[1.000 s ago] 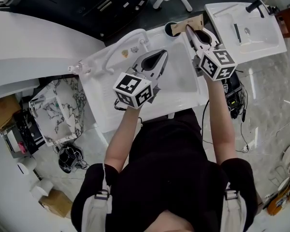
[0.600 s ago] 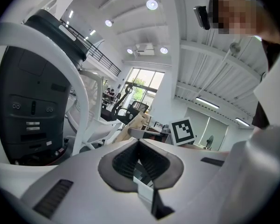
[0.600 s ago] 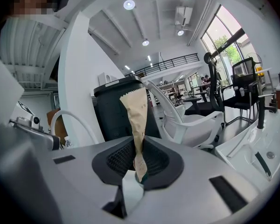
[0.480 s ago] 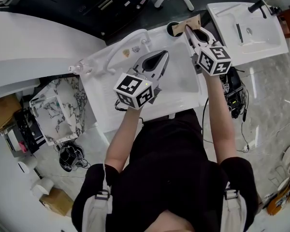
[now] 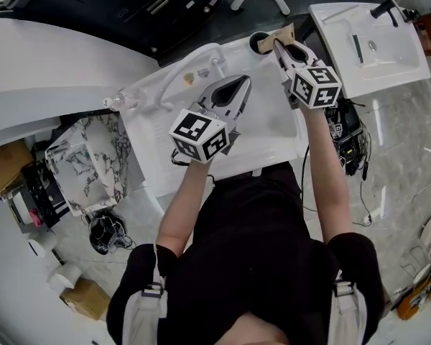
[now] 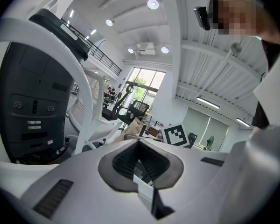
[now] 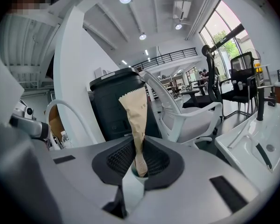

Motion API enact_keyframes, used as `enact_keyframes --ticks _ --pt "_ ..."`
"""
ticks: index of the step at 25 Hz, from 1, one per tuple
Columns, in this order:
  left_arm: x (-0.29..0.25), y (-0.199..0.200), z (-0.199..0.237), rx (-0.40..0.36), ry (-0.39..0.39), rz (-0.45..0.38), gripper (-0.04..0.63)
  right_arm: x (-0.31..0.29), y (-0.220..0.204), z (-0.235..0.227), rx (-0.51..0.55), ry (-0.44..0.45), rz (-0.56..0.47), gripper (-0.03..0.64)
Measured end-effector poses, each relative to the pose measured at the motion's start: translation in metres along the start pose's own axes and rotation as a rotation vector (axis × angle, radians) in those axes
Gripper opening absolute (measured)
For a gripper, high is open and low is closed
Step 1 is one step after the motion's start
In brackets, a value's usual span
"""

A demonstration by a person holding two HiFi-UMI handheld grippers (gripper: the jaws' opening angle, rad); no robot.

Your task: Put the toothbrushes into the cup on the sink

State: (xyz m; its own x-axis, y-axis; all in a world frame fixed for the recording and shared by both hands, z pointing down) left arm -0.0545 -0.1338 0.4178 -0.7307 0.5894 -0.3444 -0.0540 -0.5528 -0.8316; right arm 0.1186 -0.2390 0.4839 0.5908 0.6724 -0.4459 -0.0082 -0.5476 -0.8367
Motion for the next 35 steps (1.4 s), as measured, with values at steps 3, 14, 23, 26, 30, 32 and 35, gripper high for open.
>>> enact_keyframes --ticks 3,14,23,26,30,32,35 --pt "0.000 -0.001 0.001 -0.001 0.000 0.006 0.009 -0.004 -0.003 -0.001 0.005 -0.002 0.016 0.061" --pt "0.000 -0.003 0.002 0.002 -0.001 0.012 0.008 -0.016 -0.018 -0.007 -0.001 -0.010 0.068 0.061" --pt "-0.001 -0.004 0.001 0.001 -0.008 0.019 0.008 -0.023 -0.030 -0.013 -0.014 -0.026 0.105 0.061" --pt "-0.002 -0.004 0.002 0.004 -0.008 0.021 0.009 -0.025 -0.033 -0.015 -0.018 -0.032 0.117 0.061" --pt "-0.003 -0.004 0.003 0.008 -0.007 0.021 0.008 -0.028 -0.036 -0.017 -0.011 -0.035 0.131 0.061" --pt "-0.003 -0.004 0.004 0.009 -0.005 0.020 0.008 -0.030 -0.036 -0.017 -0.006 -0.034 0.137 0.061" --pt "-0.002 -0.004 0.005 0.012 -0.001 0.019 0.008 -0.032 -0.039 -0.015 0.002 -0.035 0.147 0.061"
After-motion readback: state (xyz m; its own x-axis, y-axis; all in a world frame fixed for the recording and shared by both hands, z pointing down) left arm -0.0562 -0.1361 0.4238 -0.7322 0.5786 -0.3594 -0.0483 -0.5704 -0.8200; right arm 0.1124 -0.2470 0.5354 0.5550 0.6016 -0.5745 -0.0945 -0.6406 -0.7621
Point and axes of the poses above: the fingertips, and each gripper's own axes: x backward along the fingers, z to its left, y out of its top, the point moved 7 cm from there along x, backward along the fingers, and after that the axes turned 7 degrees about z, right-handed, at the moved point
